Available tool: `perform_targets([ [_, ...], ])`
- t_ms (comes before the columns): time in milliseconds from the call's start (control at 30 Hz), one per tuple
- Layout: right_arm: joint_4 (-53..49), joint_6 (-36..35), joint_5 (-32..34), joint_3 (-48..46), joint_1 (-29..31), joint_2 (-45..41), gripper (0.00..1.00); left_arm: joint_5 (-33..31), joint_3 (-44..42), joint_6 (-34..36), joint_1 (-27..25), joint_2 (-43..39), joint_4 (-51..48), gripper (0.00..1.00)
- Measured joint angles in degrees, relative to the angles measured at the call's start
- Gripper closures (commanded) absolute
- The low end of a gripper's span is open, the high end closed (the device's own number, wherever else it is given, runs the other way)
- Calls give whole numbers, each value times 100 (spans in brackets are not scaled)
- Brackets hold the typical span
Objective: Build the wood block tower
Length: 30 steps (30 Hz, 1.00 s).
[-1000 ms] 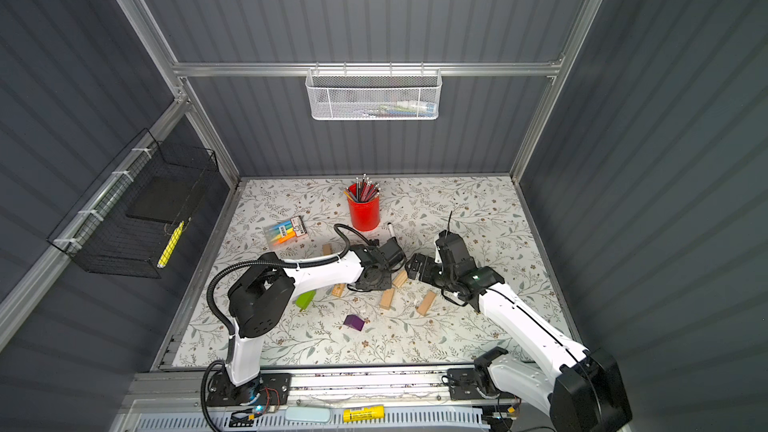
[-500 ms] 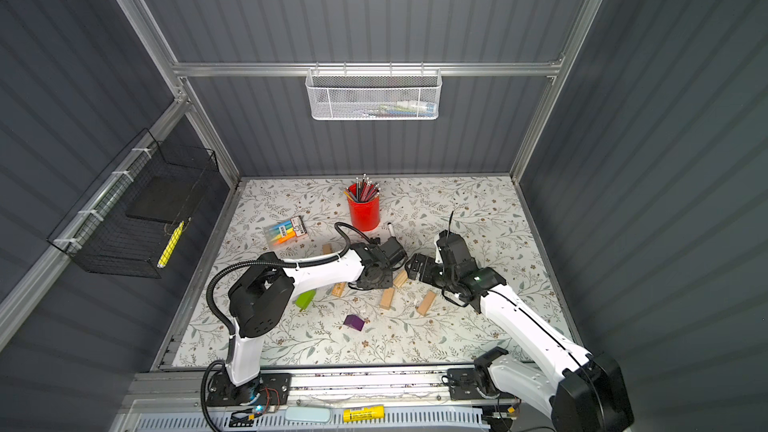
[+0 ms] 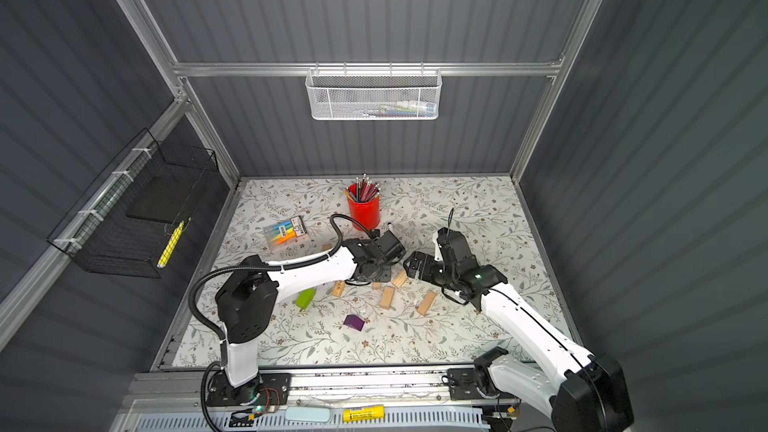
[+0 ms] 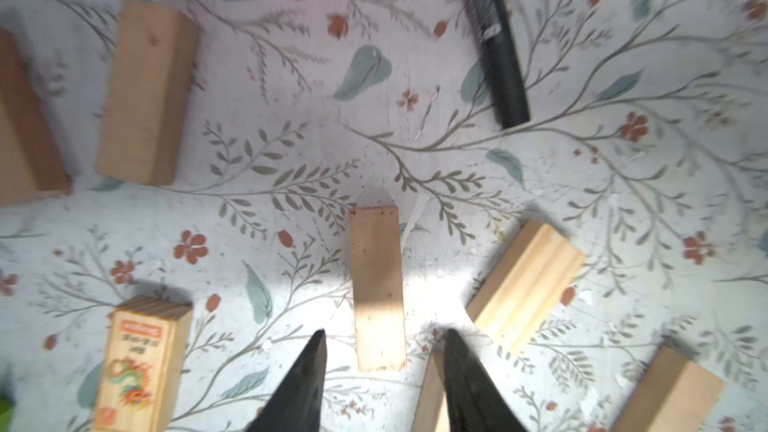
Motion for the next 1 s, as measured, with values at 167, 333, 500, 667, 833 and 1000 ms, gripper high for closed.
perform_targets([
  [167,13,-2,-11,7,39,31,1,-92,-476,498,361,-765,234,52],
  [333,205,-2,-13,7,258,173,1,-66,-1032,1038,1045,-968,540,51],
  [500,527,-4,-17,7,446,479,1,-57,-1154,1698,1427,-863,802,49],
  [667,625,83,-81,22,485,761,1,92,-1027,2210,1644,-407,1023,48],
  [833,713,212,-173,118,485,817,1,170,-894,2485,1749,17,1104,47],
  [1000,914,214,-247,136,490,905,1,219,-706,2549,1864,286,1126,48],
])
